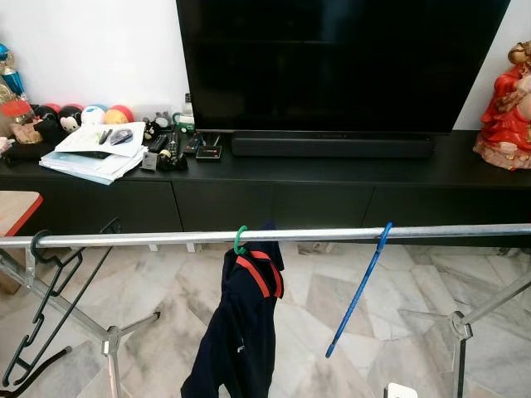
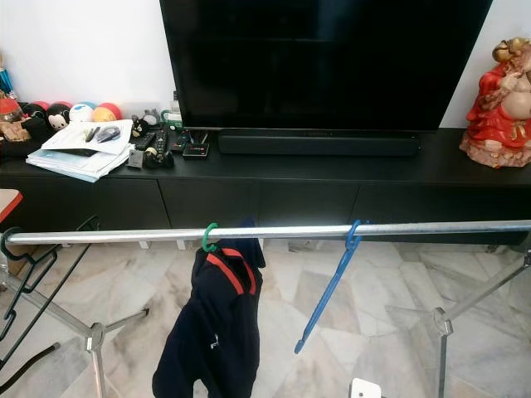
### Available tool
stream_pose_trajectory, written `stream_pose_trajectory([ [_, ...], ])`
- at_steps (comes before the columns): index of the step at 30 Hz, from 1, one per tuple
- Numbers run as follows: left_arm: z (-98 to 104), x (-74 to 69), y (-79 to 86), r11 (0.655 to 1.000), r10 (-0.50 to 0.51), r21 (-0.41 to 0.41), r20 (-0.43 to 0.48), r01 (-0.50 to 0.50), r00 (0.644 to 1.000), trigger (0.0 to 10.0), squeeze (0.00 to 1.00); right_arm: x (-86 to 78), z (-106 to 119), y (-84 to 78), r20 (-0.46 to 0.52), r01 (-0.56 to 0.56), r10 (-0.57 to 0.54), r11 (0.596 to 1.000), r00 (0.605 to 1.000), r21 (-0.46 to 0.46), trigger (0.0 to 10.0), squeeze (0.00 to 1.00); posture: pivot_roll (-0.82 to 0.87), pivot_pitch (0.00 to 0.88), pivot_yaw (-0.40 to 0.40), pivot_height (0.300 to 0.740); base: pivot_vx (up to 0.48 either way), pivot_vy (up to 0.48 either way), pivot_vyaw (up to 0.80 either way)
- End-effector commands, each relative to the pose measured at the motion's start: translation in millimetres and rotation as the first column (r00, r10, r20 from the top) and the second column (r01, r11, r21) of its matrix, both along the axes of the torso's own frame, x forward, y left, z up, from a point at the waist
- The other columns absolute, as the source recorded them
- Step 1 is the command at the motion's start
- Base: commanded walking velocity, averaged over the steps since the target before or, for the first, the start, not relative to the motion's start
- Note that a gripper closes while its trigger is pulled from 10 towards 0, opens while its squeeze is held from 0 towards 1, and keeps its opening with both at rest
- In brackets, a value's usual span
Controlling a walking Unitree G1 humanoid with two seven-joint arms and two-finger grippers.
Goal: Hang hanger
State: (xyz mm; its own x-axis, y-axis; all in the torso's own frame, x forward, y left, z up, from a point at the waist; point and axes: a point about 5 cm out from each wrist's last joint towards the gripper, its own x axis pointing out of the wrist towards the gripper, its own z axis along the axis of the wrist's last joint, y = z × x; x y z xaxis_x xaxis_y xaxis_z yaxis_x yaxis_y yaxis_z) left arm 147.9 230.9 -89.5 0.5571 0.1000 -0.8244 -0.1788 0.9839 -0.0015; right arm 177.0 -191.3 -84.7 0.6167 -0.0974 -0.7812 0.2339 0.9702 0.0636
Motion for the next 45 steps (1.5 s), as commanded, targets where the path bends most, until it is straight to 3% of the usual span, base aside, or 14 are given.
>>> stream_pose_trajectory([
  [1,-0.7,-4.3,4.3,1.000,-0.007,0.012,-0.019,0.008,1.000,10.0,0.00,-5.7,-3.1,3.1,-0.018,-0.006,0.006,1.000,1.000,0.008,10.0,0.00,0.04,0.028,0.036,0.740,0.000,0.000,0.00],
  [45,-2.3,-7.4,2.9,1.000,-0.011,0.004,-0.031,0.011,0.999,10.0,0.00,-7.5,-4.4,5.0,-0.032,-0.035,0.035,0.999,0.999,-0.003,10.0,0.00,0.04,0.009,0.041,0.740,-0.247,0.000,0.00],
])
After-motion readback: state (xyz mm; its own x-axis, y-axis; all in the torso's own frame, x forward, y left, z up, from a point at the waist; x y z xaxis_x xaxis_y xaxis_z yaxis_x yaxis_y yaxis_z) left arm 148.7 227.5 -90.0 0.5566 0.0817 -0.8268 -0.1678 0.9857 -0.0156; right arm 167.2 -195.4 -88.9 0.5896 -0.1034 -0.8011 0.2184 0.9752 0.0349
